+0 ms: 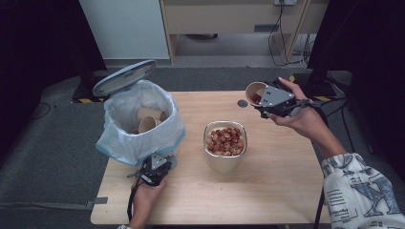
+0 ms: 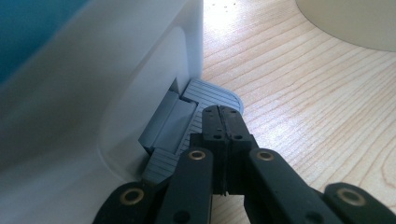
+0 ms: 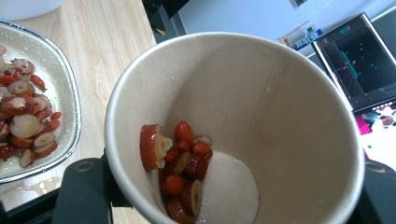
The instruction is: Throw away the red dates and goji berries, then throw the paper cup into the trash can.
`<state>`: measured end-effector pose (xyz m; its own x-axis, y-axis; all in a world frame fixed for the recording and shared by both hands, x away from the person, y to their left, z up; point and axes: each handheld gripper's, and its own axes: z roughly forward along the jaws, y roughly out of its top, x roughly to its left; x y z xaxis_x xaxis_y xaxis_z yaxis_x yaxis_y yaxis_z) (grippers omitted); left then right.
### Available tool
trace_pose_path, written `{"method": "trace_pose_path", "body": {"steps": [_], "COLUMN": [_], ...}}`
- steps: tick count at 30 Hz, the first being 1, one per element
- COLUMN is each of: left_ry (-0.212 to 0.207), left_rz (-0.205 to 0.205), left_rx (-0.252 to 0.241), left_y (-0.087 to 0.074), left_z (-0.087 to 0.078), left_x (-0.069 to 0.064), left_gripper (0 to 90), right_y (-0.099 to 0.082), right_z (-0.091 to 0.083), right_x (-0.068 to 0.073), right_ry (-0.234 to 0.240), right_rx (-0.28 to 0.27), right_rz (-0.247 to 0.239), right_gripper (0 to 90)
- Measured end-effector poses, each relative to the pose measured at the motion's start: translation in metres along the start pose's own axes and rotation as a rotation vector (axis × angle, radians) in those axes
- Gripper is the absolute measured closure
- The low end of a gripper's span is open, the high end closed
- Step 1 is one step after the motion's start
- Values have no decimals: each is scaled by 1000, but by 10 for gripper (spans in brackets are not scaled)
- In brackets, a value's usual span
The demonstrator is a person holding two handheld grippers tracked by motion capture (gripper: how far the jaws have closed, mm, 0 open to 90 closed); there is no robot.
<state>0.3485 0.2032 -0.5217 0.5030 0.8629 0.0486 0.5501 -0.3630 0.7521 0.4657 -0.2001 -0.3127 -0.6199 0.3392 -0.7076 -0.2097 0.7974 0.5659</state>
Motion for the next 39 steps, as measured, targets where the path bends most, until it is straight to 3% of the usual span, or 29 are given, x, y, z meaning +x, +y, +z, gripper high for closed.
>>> {"method": "trace_pose_path", "body": {"steps": [19, 30, 39], "left_ry": [0, 0, 0], "left_rz": [-1, 1, 2], "left_rx": [0, 0, 0], "left_y": [0, 0, 0], "left_z": [0, 0, 0], "left_x": [0, 0, 0], "left_gripper": [892, 893, 892], "right_y": [-29, -42, -49], "right_z": [-4, -1, 0], "right_x": [-12, -13, -16], "right_ry": [106, 144, 198], "right_rx": [-79, -92, -104], "right_rz": [254, 330, 421], "right_gripper": [310, 308, 308]}}
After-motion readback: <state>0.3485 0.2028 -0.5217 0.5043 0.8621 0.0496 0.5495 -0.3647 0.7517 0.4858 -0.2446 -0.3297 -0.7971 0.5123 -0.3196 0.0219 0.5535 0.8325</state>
